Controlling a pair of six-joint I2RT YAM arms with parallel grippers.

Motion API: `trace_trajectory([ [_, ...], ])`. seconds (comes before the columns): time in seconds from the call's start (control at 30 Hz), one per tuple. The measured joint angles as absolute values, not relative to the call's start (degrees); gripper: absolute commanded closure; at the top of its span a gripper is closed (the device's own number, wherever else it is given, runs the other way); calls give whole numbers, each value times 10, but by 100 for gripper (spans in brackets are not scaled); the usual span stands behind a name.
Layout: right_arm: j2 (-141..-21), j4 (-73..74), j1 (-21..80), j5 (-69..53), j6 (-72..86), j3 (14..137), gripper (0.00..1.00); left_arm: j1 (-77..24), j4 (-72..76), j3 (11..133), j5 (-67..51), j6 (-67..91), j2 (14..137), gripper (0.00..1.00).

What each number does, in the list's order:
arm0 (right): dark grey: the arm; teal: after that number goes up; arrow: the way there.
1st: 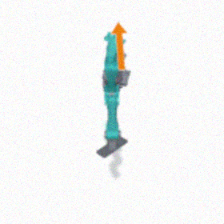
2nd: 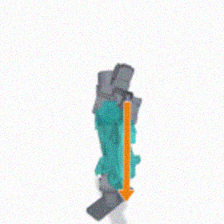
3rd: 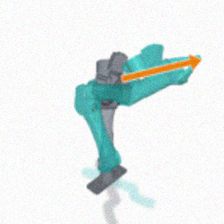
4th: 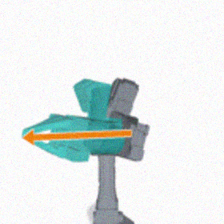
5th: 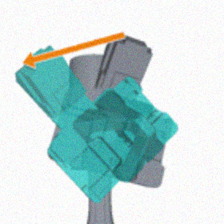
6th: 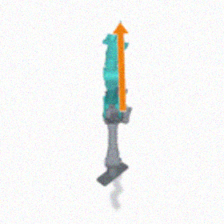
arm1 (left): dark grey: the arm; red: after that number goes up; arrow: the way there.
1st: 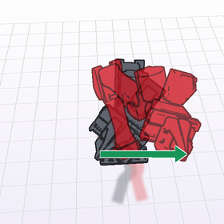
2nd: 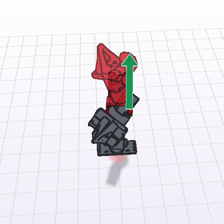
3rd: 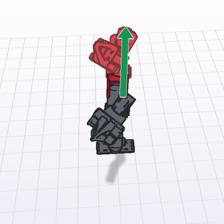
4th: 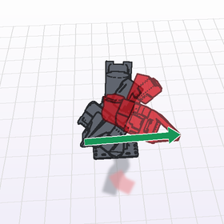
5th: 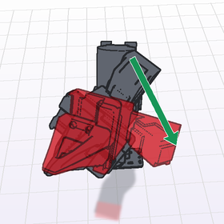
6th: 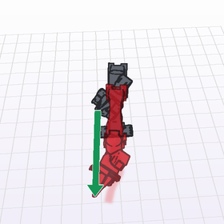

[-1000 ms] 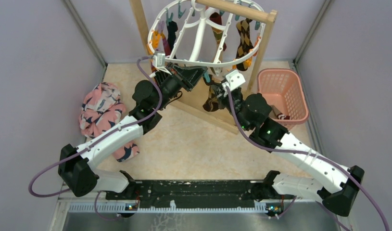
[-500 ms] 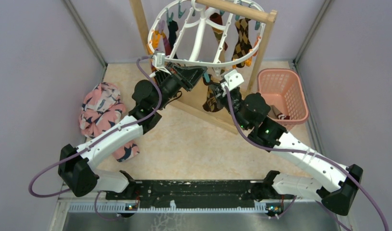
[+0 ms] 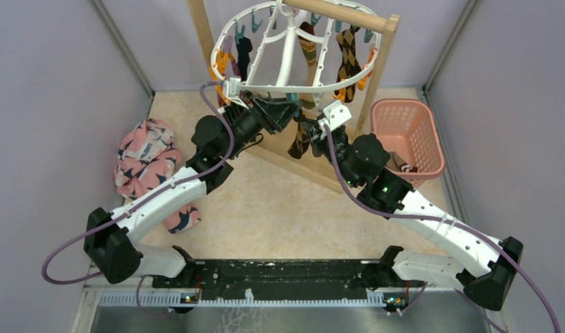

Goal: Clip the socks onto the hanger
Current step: Clamp the sock onto the hanger, then open the clamp at the hanger.

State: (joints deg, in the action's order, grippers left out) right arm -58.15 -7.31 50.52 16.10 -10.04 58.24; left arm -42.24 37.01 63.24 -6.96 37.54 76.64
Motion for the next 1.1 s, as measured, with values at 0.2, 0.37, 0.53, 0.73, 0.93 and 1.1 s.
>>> trace_trajectory([
  [0.2, -582, -75, 505, 157, -100, 582, 90, -424, 355, 625, -84, 377, 766, 34],
  [0.37, -582, -76, 505, 148, -98, 583, 49, -424, 353, 623, -86, 377, 766, 24],
  [0.53, -582, -76, 505, 137, -98, 582, 39, -424, 341, 618, -81, 367, 763, 15],
  [0.73, -561, -65, 505, 138, -93, 575, 35, -415, 283, 605, -7, 302, 704, 12],
  [0.93, -484, -40, 505, 165, -87, 550, 34, -407, 262, 572, 82, 239, 606, 12],
  [1.1, -438, -1, 499, 225, -77, 548, 36, -407, 254, 561, 56, 231, 573, 10],
])
